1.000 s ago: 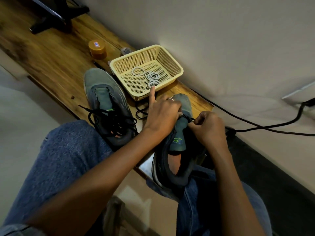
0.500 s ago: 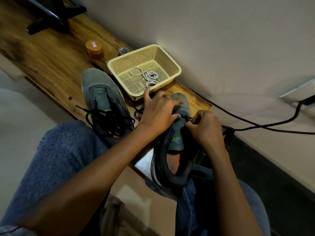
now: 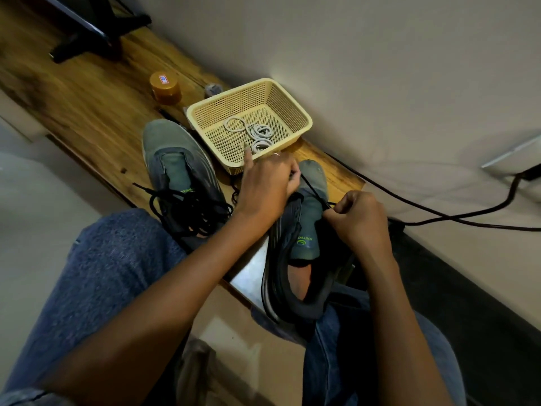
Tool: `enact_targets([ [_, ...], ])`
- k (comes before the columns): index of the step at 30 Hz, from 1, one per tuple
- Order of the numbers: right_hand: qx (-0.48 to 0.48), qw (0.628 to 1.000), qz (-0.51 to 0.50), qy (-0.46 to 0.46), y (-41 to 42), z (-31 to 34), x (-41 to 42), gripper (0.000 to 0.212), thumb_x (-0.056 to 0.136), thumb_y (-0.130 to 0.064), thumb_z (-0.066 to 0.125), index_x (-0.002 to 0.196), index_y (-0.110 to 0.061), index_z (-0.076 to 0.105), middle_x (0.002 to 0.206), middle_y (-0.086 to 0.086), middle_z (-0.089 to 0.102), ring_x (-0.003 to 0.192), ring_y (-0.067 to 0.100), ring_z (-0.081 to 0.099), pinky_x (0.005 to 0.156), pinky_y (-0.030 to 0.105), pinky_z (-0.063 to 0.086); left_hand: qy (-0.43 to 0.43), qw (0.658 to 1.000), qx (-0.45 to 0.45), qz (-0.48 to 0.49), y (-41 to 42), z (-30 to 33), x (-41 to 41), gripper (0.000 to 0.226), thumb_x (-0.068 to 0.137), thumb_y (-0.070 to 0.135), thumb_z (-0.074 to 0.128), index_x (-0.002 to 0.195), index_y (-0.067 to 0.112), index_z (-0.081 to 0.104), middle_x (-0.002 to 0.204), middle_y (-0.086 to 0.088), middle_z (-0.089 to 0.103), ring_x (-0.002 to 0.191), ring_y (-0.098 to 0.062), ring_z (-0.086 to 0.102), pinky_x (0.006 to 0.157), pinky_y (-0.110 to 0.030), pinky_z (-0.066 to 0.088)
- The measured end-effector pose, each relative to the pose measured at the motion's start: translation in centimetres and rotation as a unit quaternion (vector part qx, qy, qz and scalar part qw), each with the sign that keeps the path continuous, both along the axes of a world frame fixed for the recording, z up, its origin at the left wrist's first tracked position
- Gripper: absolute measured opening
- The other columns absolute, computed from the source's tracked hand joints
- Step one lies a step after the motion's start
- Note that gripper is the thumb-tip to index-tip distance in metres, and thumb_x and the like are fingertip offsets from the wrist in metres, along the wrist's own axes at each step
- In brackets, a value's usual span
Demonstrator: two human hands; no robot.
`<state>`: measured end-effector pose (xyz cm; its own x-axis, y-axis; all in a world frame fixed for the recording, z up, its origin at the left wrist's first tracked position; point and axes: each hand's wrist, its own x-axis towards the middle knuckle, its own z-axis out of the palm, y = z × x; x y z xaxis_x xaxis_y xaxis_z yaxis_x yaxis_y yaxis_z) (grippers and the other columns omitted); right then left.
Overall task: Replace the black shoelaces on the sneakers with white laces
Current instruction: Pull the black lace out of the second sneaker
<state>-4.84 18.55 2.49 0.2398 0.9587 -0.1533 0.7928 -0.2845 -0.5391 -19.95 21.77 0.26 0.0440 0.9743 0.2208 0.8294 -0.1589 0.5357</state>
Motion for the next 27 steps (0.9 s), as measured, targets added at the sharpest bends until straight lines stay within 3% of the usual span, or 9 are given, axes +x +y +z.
enact_targets([
  [4, -0.001, 1.000, -0.001, -0.002, -0.1, 0.1, 0.2, 0.013, 0.077, -0.013, 0.068, 0.071, -0.008, 0.059, 0.069, 0.005, 0.059, 0.070, 0.023, 0.058, 0.061, 0.030, 0.042, -0.012, 0.999, 0.005, 0.049, 0.6, 0.1, -1.4, 0.004, 0.092, 0.021, 0.059, 0.090, 0.018, 0.061, 0.089, -0.001, 0.066, 0.087, -0.019, 0.060, 0.114, -0.044, 0.019],
  [7, -0.006, 1.000, 0.019, -0.006, -0.2, 0.2, 0.1, 0.014, 0.078, -0.013, 0.068, 0.071, -0.006, 0.058, 0.067, 0.006, 0.058, 0.067, 0.022, 0.055, 0.059, 0.031, 0.042, -0.019, 1.000, 0.006, -0.015, 0.2, 0.0, -0.7, 0.013, 0.091, 0.021, 0.062, 0.103, 0.016, 0.064, 0.096, -0.004, 0.069, 0.094, -0.025, 0.061, 0.092, -0.036, 0.039],
  [10, -0.006, 0.999, 0.033, -0.009, -0.2, 0.2, 0.1, 0.017, 0.079, -0.013, 0.068, 0.069, -0.008, 0.055, 0.066, 0.006, 0.057, 0.065, 0.021, 0.054, 0.059, 0.033, 0.044, -0.001, 0.994, -0.032, -0.108, -0.3, -0.4, 0.6, 0.031, 0.090, 0.025, 0.064, 0.120, 0.020, 0.062, 0.110, -0.006, 0.067, 0.107, -0.026, 0.056, 0.085, -0.036, 0.044],
  [14, -0.004, 0.999, 0.046, -0.018, -0.2, 0.0, -0.1, 0.021, 0.078, -0.013, 0.066, 0.064, -0.013, 0.051, 0.064, 0.003, 0.054, 0.063, 0.020, 0.051, 0.056, 0.031, 0.041, 0.006, 0.993, -0.041, -0.109, -0.8, -1.1, 1.3, 0.016, 0.091, 0.028, 0.062, 0.104, 0.018, 0.067, 0.103, -0.005, 0.068, 0.099, -0.024, 0.059, 0.080, -0.039, 0.050],
  [18, -0.007, 0.999, 0.031, -0.012, -0.1, -0.1, 0.2, 0.017, 0.078, -0.013, 0.067, 0.067, -0.011, 0.055, 0.065, 0.003, 0.056, 0.065, 0.020, 0.053, 0.058, 0.029, 0.040, 0.021, 0.996, -0.008, -0.081, -0.9, -0.8, 1.6, 0.016, 0.093, 0.027, 0.059, 0.098, 0.013, 0.065, 0.098, -0.007, 0.068, 0.093, -0.025, 0.060, 0.104, -0.038, 0.035],
  [20, -0.007, 1.000, 0.024, -0.003, -0.1, -0.1, 0.2, 0.014, 0.078, -0.014, 0.068, 0.069, -0.011, 0.057, 0.067, 0.003, 0.058, 0.067, 0.020, 0.055, 0.058, 0.028, 0.039, 0.007, 0.998, 0.013, -0.056, -0.9, -0.5, 1.5, 0.016, 0.094, 0.024, 0.058, 0.100, 0.011, 0.066, 0.097, -0.008, 0.068, 0.091, -0.026, 0.062, 0.106, -0.038, 0.033],
  [22, -0.005, 1.000, 0.020, 0.003, -0.1, 0.0, 0.1, 0.014, 0.079, -0.014, 0.068, 0.071, -0.011, 0.058, 0.069, 0.003, 0.058, 0.067, 0.019, 0.055, 0.057, 0.028, 0.038, -0.008, 1.000, 0.023, -0.019, -0.9, 0.0, 1.2, 0.016, 0.094, 0.025, 0.057, 0.101, 0.014, 0.067, 0.098, -0.005, 0.068, 0.091, -0.024, 0.063, 0.086, -0.032, 0.042],
  [24, -0.002, 1.000, 0.017, 0.008, 0.0, 0.0, 0.0, 0.013, 0.079, -0.015, 0.068, 0.071, -0.011, 0.058, 0.069, 0.002, 0.058, 0.067, 0.019, 0.055, 0.058, 0.029, 0.038, -0.016, 1.000, 0.021, 0.008, -0.8, 0.2, 0.8, 0.015, 0.094, 0.027, 0.057, 0.099, 0.017, 0.067, 0.100, -0.003, 0.068, 0.090, -0.023, 0.063, 0.067, -0.029, 0.039],
  [27, -0.006, 1.000, 0.008, 0.011, 0.1, 0.0, -0.1, 0.013, 0.078, -0.016, 0.069, 0.073, -0.011, 0.058, 0.070, 0.002, 0.058, 0.069, 0.020, 0.057, 0.059, 0.029, 0.040, -0.013, 1.000, 0.017, 0.015, -0.9, 0.4, 0.9, 0.014, 0.093, 0.026, 0.058, 0.095, 0.016, 0.067, 0.097, -0.003, 0.067, 0.088, -0.024, 0.063, 0.063, -0.030, 0.039],
])
